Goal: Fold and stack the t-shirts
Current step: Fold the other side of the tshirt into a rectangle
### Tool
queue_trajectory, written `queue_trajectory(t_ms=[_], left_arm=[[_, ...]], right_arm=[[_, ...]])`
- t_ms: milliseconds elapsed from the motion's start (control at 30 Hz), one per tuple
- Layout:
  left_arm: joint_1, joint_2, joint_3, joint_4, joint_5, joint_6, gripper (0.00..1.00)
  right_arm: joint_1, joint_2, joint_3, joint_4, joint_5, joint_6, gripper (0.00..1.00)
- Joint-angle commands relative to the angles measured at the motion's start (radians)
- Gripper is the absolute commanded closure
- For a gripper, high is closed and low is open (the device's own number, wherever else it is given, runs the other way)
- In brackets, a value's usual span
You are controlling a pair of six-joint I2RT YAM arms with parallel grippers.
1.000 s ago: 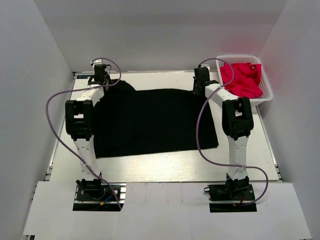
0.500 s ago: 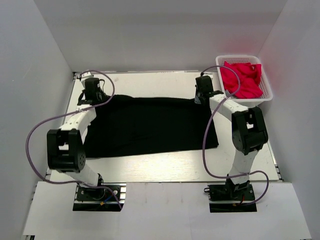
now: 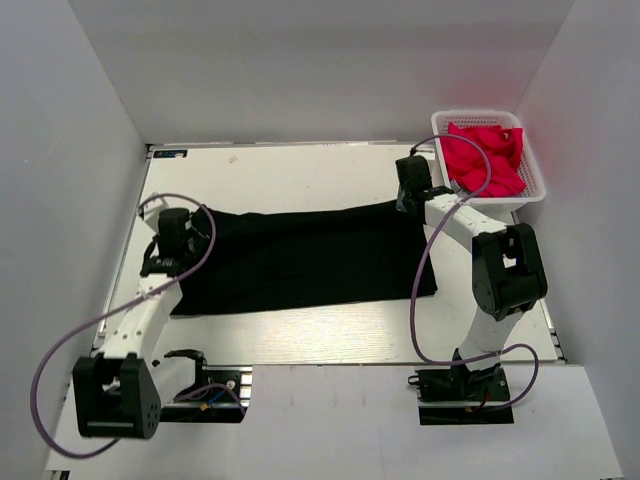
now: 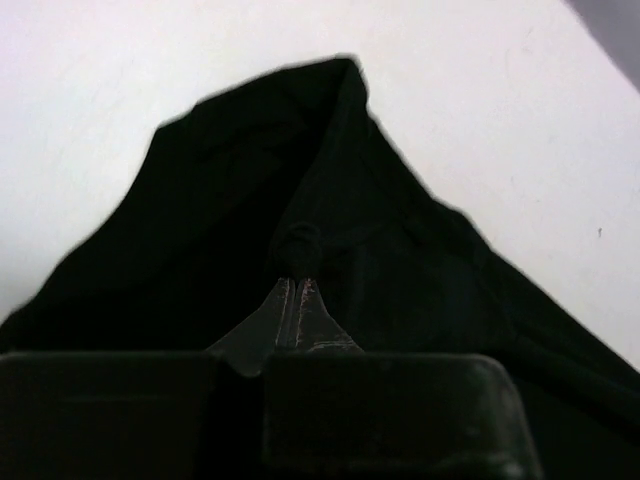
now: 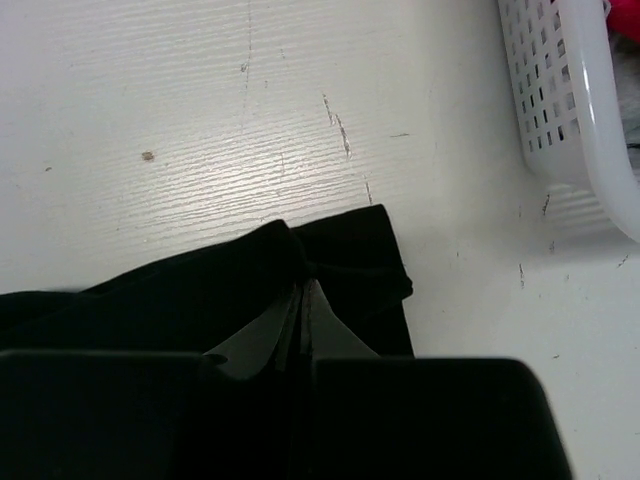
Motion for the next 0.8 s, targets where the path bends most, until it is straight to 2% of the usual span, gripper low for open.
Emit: queue_trajectory(t_ms=[0,67,200,267,300,333,367,400,433,467,500,633,733,767], left_arm=[[-0.001,-0.099,-0.089,-0.054,-0.009,-0.095,1.00],[-0.001,-0.125,-0.136,-0.065,0.001,-0.136,1.00],[-0.001,-0.156,-0.158,-0.198,0.034,-0.217,1.00],[-0.001,-0.178,-0.178,-0.295,0.084,-0.253,0.99],[-0.011,-0.187,-0.193,-0.310,0.113,-0.253,0.95],[-0.011,-0.210,-0.193,-0.345,0.167,-0.265,0.84],[-0.011,-0.222,-0.193,-0.359,0.190,-0.265,0.58],[-0.011,-0.234,-0.193,-0.370,0.207,-0.265,0.45],[-0.011,-0.247,-0.193,-0.396,0.222,-0.265,0.26],[-0.011,-0.265,-0.175,-0.412,0.222,-0.265,0.03],[-0.011,-0.265,-0.138,-0.427,0.213,-0.265,0.00],[-0.011,-0.232,-0.023,-0.461,0.126,-0.265,0.00],[-0.011,-0.147,0.020,-0.387,0.117,-0.256,0.00],[-0.011,-0.117,0.041,-0.317,0.133,-0.256,0.00]], right_arm=[[-0.005,-0.064,-0.013,-0.004,0.017,-0.005,0.96],[-0.001,-0.075,-0.041,0.010,-0.010,-0.001,0.92],[-0.001,-0.119,-0.112,-0.007,-0.041,0.027,0.85],[0.001,-0.161,-0.182,-0.038,-0.056,0.076,0.77],[0.001,-0.173,-0.208,-0.039,-0.066,0.088,0.70],[0.002,-0.210,-0.231,-0.044,-0.087,0.122,0.56],[0.001,-0.227,-0.306,-0.046,-0.093,0.128,0.53],[0.002,-0.259,-0.323,-0.050,-0.093,0.131,0.44],[0.002,-0.293,-0.349,-0.071,-0.099,0.144,0.26],[0.004,-0.310,-0.365,-0.078,-0.105,0.141,0.17],[0.004,-0.358,-0.371,-0.084,-0.106,0.139,0.10],[0.004,-0.411,-0.357,-0.093,-0.101,0.128,0.10],[0.001,-0.399,-0.331,-0.035,-0.127,0.084,0.10],[0.004,-0.381,-0.310,-0.009,-0.157,0.055,0.10]])
